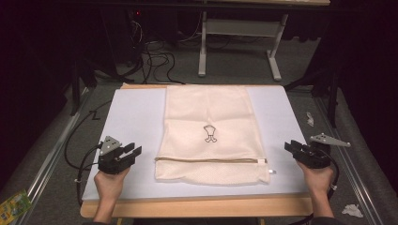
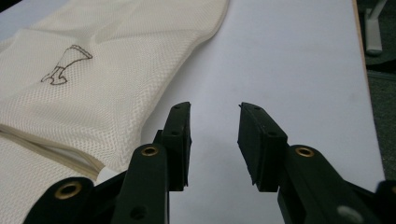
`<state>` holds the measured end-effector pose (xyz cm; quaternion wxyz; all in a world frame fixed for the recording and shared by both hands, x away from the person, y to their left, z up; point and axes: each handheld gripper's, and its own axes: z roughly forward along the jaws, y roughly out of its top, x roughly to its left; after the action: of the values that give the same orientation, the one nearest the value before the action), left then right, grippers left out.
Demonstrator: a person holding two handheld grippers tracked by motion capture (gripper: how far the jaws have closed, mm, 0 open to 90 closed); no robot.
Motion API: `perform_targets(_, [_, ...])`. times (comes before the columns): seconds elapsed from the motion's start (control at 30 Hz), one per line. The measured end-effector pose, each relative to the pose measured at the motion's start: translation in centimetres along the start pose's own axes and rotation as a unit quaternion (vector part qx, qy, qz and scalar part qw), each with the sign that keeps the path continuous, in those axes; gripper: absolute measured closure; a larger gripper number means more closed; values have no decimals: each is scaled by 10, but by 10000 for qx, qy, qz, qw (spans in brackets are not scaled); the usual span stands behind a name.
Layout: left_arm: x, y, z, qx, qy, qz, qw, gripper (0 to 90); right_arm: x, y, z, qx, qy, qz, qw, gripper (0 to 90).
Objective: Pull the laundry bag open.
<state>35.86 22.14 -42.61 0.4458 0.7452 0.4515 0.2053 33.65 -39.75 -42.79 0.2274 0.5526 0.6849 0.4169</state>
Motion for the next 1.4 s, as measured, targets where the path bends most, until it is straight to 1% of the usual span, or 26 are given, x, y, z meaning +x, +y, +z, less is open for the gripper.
perform_targets(0.03, [1,0,0,6,24,-2,10000,637,-2,0,-1,-5,-13,61,10000,654])
perform_targets(0.33, [10,0,3,-9,104,-127,9999,629,-14,-4,-5,-71,-131,201,9997,654])
perform_targets(0.5, [14,0,6,-20,170,-189,9997,614,-20,-6,-3,-84,-202,262,9994,653])
perform_targets(0.67, [17,1,13,-2,224,-243,9995,607,-27,-9,1,-47,-280,386,9989,651])
perform_targets(0.73, [18,0,16,14,254,-263,9993,605,-29,-11,2,-21,-295,371,9989,650])
perform_targets(0.83, [19,0,21,24,277,-280,9992,601,-30,-12,4,3,-315,411,9987,649])
perform_targets(0.93, [22,-1,26,25,229,-275,9994,591,-29,-13,7,15,-329,398,9987,646])
perform_targets(1.07, [27,-4,32,54,251,-361,9990,583,-28,-13,13,49,-354,332,9988,642])
perform_targets(1.1, [27,-5,34,38,263,-382,9989,582,-27,-13,14,62,-358,354,9987,641])
perform_targets(1.23, [29,-7,40,134,304,-355,9988,578,-23,-12,20,102,-394,229,9989,638])
perform_targets(1.33, [29,-8,44,178,367,-290,9987,574,-22,-12,25,133,-406,197,9989,636])
perform_targets(1.4, [29,-8,45,198,395,-287,9986,568,-21,-12,28,142,-404,189,9989,634])
